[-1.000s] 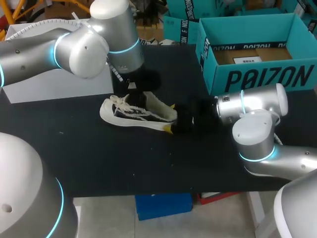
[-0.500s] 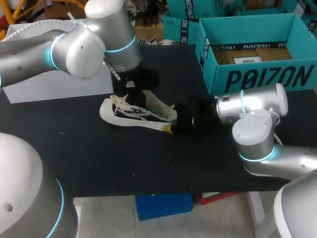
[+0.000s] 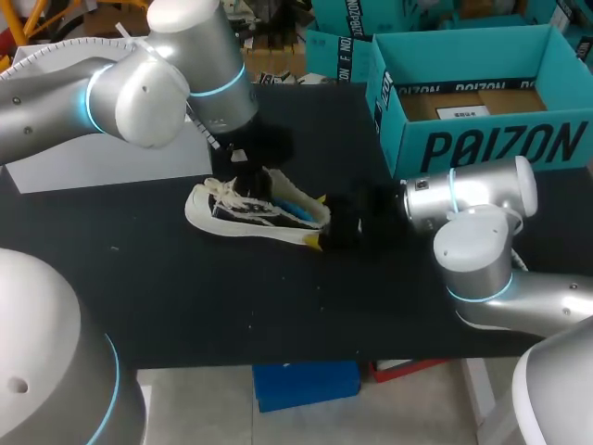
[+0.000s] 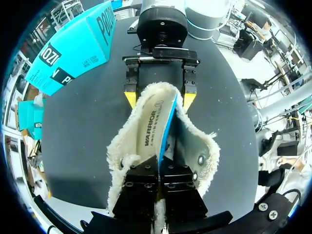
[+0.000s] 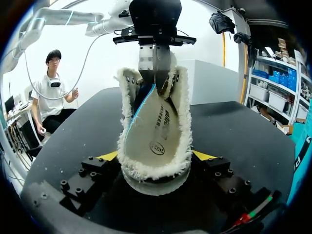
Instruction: Take the shoe out of the shoebox, open the shoe tongue, remove and reinsert the insole, then place the shoe into the shoebox
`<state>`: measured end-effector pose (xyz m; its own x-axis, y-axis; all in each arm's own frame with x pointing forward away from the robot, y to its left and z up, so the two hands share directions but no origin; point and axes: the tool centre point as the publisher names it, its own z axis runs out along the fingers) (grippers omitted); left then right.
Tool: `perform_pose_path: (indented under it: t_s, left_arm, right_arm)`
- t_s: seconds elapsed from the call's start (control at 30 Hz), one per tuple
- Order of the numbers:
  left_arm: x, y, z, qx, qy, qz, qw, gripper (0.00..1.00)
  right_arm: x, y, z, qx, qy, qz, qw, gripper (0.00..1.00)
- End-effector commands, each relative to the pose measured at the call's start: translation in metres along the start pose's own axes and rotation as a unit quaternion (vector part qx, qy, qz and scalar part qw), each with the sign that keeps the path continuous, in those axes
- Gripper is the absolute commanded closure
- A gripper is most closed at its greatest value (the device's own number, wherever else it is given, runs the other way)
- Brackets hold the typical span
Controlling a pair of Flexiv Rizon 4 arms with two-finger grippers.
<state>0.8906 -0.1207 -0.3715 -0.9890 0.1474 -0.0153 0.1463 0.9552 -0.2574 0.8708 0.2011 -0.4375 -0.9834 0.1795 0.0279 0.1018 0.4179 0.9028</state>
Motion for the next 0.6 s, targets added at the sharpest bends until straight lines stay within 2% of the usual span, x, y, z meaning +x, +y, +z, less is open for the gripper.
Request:
perform_pose_path:
  t_s: [0.03,0.4,0.6]
  left_arm:
    - [0.005,-0.001,-0.006,0.004,-0.005,0.002,1.0,1.0]
    - [0.016,0.003,-0.012,0.003,-0.013,0.005,1.0,1.0]
    - [0.013,0.004,0.0,0.001,-0.002,0.002,1.0,1.0]
  right_arm:
    - [0.001,0.0,0.004,0.002,0.0,0.001,1.0,1.0]
    - [0.001,0.0,0.004,0.002,0.0,0.001,1.0,1.0]
    - [0.001,0.0,0.004,0.002,0.0,0.001,1.0,1.0]
